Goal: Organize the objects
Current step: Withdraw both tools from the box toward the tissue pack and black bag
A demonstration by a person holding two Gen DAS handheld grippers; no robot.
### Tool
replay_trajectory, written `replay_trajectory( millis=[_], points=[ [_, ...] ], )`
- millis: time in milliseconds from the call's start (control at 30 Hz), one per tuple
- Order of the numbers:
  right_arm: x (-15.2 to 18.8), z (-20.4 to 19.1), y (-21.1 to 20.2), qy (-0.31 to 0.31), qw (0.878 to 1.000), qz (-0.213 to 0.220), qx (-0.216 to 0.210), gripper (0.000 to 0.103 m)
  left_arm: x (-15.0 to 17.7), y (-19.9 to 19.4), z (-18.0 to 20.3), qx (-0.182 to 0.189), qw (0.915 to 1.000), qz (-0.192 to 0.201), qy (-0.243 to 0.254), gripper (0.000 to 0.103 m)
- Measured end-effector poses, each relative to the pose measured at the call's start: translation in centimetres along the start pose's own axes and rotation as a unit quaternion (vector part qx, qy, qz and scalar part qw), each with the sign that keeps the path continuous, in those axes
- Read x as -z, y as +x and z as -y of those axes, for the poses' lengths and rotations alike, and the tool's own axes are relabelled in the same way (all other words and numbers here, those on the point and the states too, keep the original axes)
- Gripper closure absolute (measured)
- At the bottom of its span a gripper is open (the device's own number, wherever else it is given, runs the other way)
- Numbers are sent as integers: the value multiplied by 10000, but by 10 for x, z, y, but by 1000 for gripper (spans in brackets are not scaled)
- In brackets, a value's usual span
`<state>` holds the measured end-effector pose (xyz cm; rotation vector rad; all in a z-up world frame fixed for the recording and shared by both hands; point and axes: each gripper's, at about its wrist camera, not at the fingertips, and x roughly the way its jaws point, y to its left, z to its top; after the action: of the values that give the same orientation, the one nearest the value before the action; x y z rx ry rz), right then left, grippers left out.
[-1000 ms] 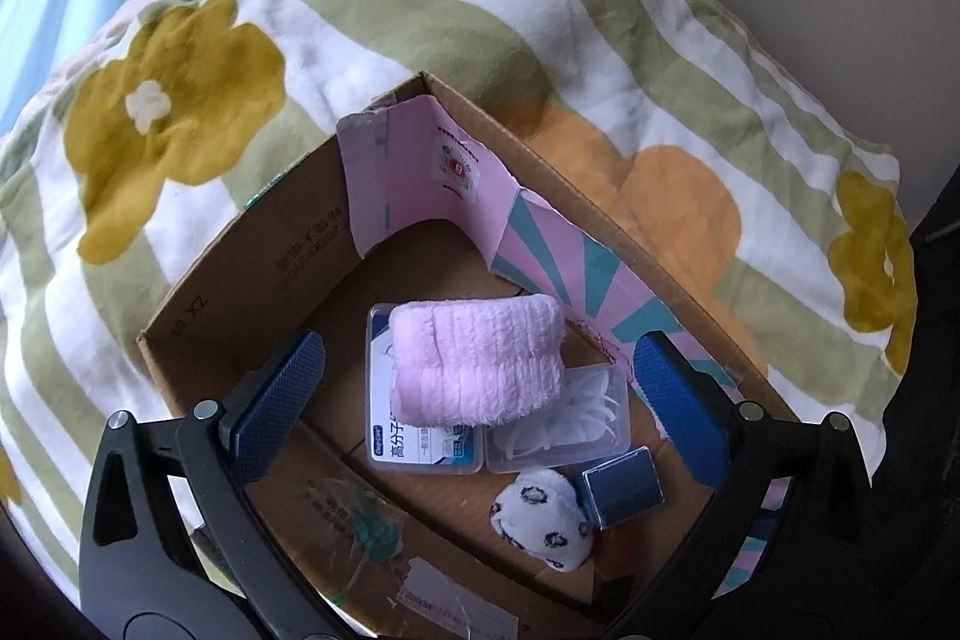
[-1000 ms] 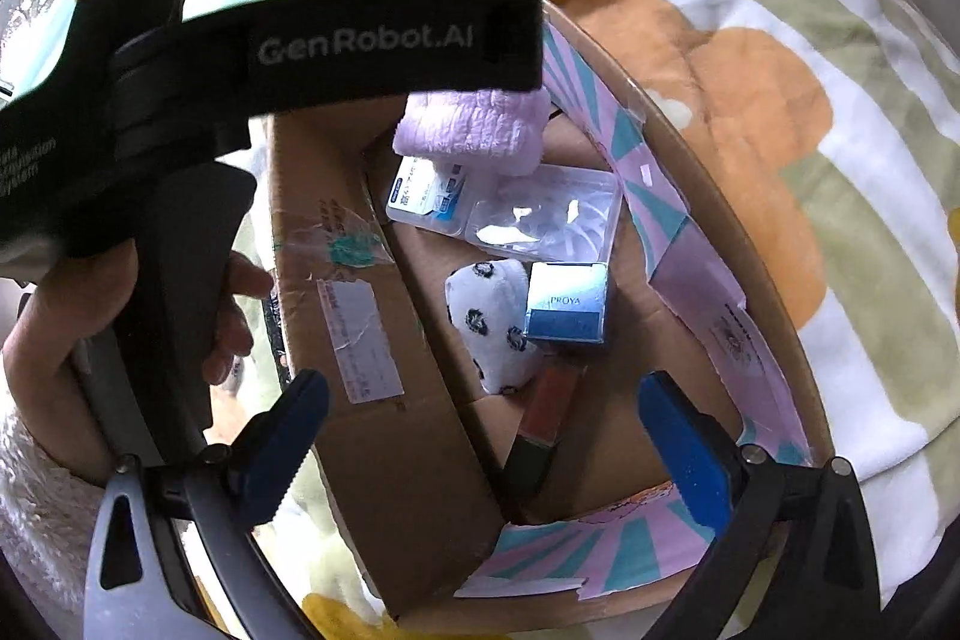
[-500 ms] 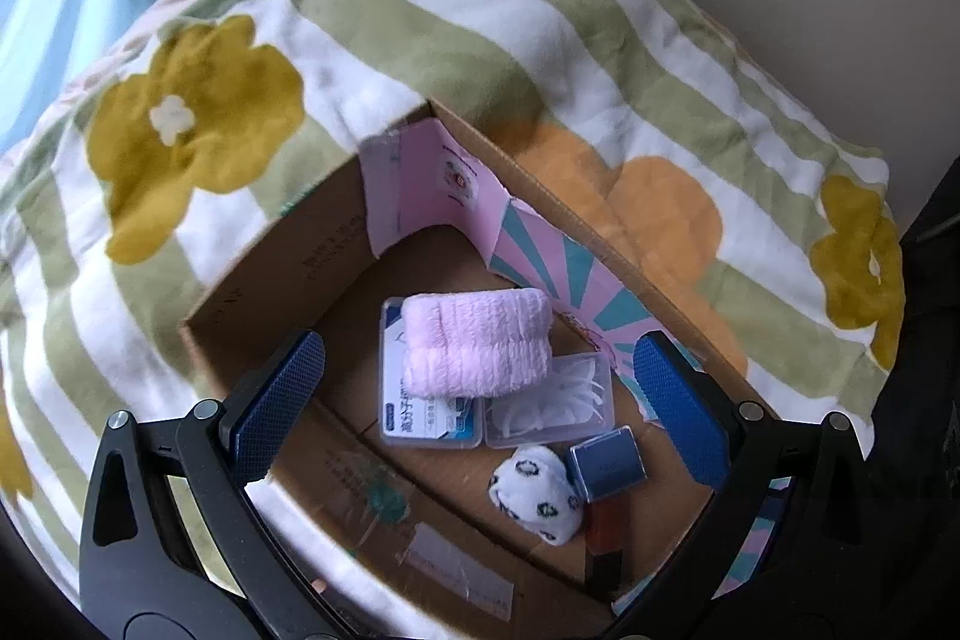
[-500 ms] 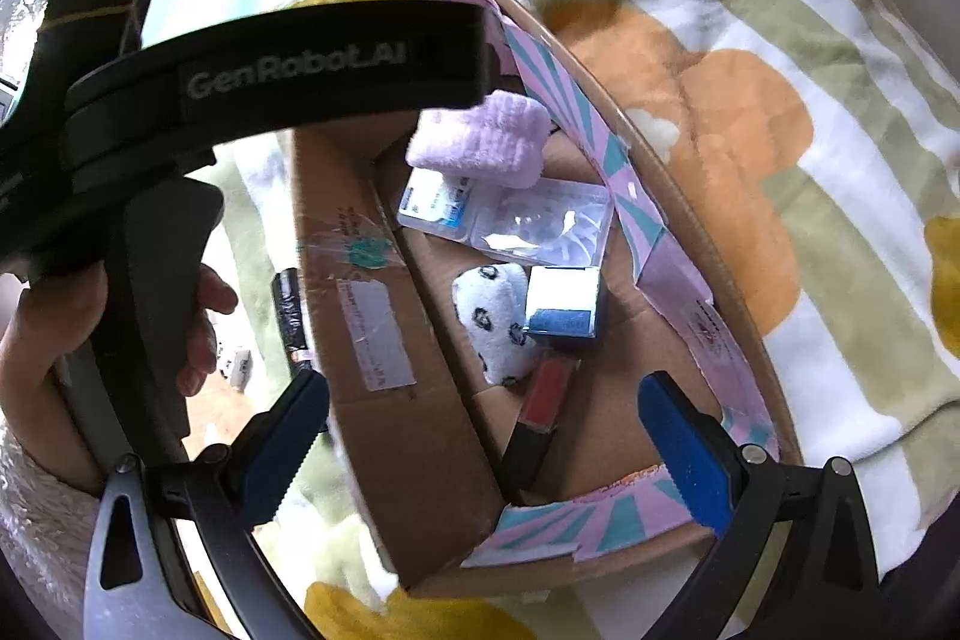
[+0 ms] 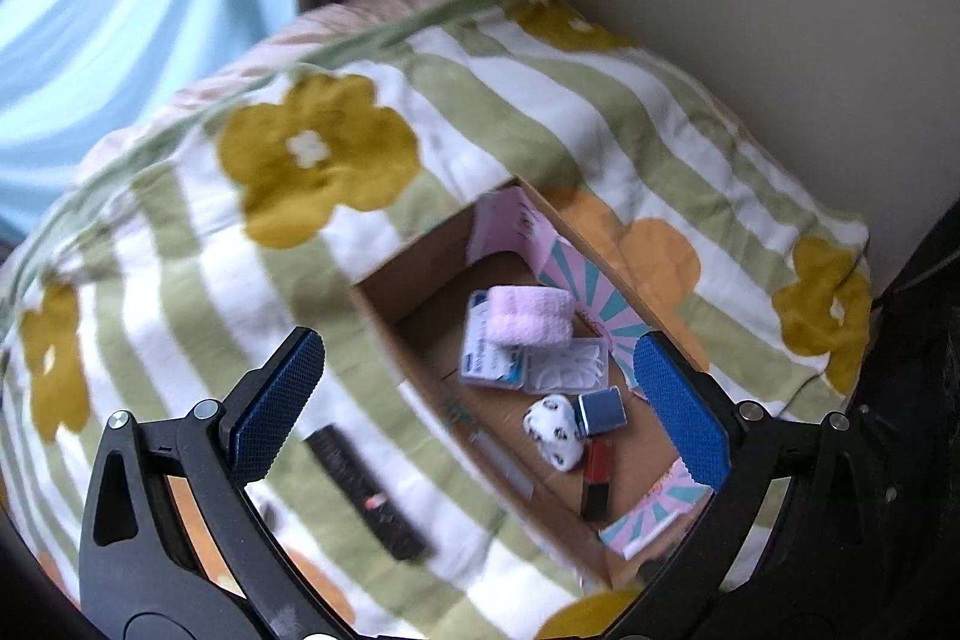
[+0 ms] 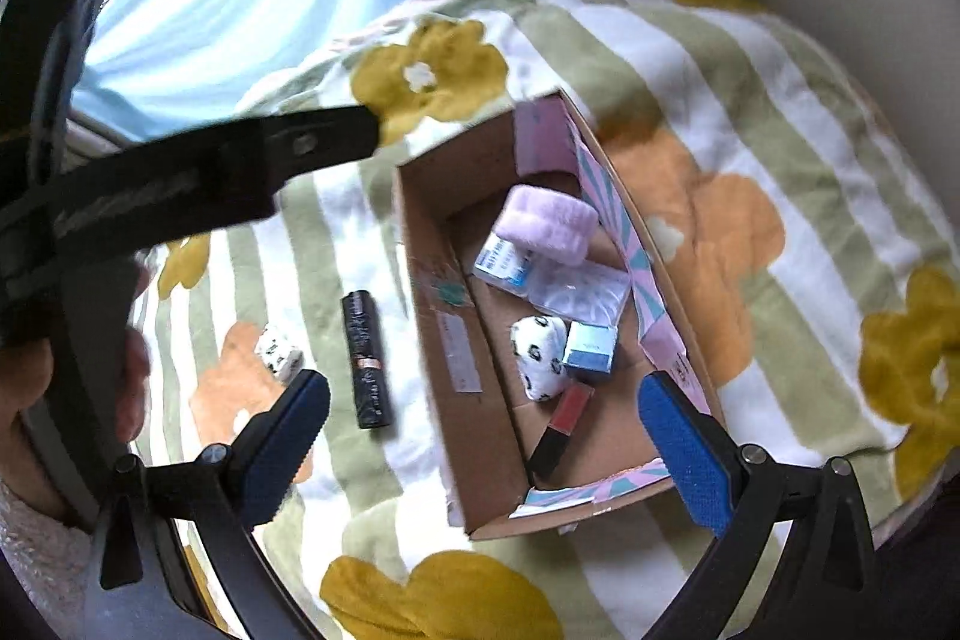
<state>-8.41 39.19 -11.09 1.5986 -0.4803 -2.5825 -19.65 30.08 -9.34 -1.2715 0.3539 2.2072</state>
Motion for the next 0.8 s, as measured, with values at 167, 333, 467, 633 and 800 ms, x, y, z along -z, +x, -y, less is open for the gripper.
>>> replay_trajectory(
  millis=[167,333,467,633,800],
  points=[
    [-4,-31,-24,-466,9987,191,-98,1,26,-62,-34,-179,9980,245,-563,0],
    [-4,-72,-43,-1039,9936,398,-213,1,60,-119,-70,-509,9913,549,-1079,0],
    [-1,-101,-51,-1383,9887,488,-320,1,93,-160,-100,-877,9827,696,-1472,0],
    [7,-140,-60,-1836,9806,593,-336,1,142,-202,-127,-1304,9683,840,-1956,0],
    [21,-171,-67,-2225,9719,684,-343,1,189,-228,-146,-1591,9577,818,-2255,0]
  ],
)
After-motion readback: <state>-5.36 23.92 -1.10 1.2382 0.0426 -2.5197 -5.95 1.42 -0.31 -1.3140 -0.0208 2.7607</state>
